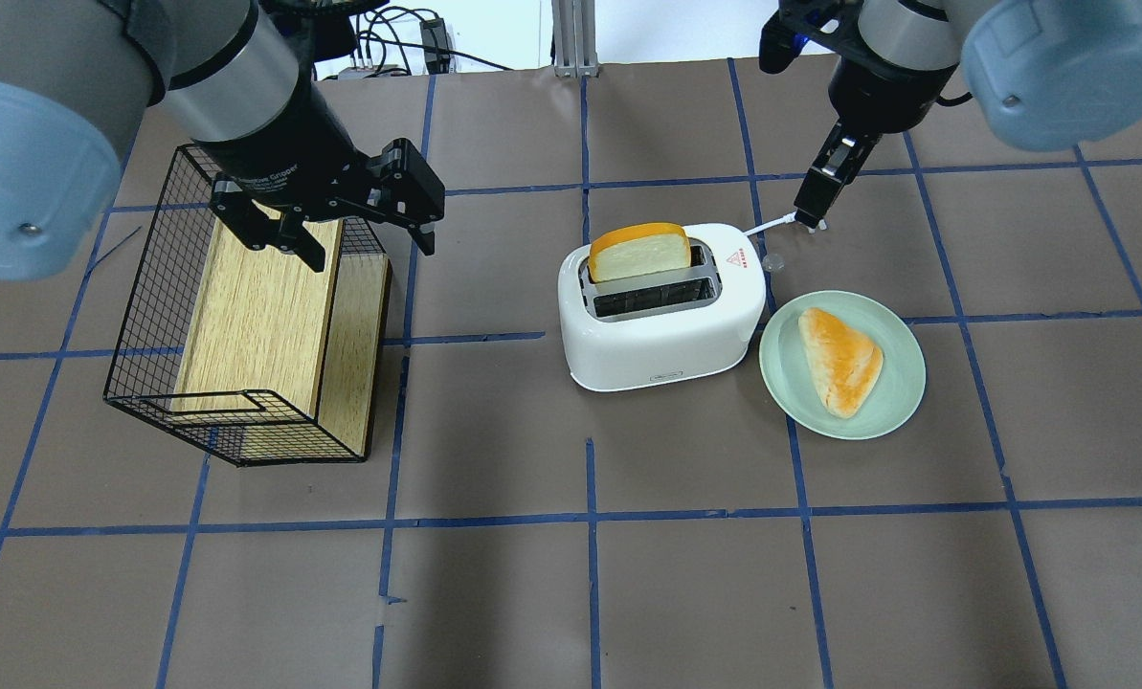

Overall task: Press toaster with right arm
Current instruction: 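Lift the right gripper up and away from the toaster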

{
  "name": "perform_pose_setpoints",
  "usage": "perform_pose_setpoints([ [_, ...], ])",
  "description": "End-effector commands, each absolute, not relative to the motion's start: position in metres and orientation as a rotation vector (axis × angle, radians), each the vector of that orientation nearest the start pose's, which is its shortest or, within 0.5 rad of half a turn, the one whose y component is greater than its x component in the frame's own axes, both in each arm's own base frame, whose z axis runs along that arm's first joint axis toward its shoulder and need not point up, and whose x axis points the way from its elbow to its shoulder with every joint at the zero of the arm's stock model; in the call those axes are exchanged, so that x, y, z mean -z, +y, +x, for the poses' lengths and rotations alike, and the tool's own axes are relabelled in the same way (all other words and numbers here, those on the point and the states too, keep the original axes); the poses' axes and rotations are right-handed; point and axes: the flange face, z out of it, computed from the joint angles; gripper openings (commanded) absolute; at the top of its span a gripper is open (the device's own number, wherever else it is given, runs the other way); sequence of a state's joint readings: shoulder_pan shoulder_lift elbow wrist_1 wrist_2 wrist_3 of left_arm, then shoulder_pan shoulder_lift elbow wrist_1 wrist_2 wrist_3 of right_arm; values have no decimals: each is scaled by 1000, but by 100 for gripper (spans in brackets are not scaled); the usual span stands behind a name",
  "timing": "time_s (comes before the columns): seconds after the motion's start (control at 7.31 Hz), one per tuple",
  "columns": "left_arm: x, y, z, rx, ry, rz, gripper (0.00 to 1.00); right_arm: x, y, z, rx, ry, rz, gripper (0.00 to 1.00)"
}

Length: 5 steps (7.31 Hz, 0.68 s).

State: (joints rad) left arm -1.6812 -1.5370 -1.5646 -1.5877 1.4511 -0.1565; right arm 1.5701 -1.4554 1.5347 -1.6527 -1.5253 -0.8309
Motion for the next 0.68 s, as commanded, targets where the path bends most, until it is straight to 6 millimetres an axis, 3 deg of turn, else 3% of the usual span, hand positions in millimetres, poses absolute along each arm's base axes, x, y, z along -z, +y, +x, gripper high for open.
perform_pose_setpoints([
  [0.0,-506,-461,-197,11,3262,-73,100,-463,-529,134,-47,3007,-882,71],
  [0.27,-506,-461,-197,11,3262,-73,100,-470,-530,133,-29,3074,-637,74],
  [0.41,-506,-461,-197,11,3262,-73,100,-483,-529,133,-26,3095,-524,76],
  [0.55,-506,-461,-197,11,3262,-73,100,-485,-529,134,-34,3091,-510,76],
])
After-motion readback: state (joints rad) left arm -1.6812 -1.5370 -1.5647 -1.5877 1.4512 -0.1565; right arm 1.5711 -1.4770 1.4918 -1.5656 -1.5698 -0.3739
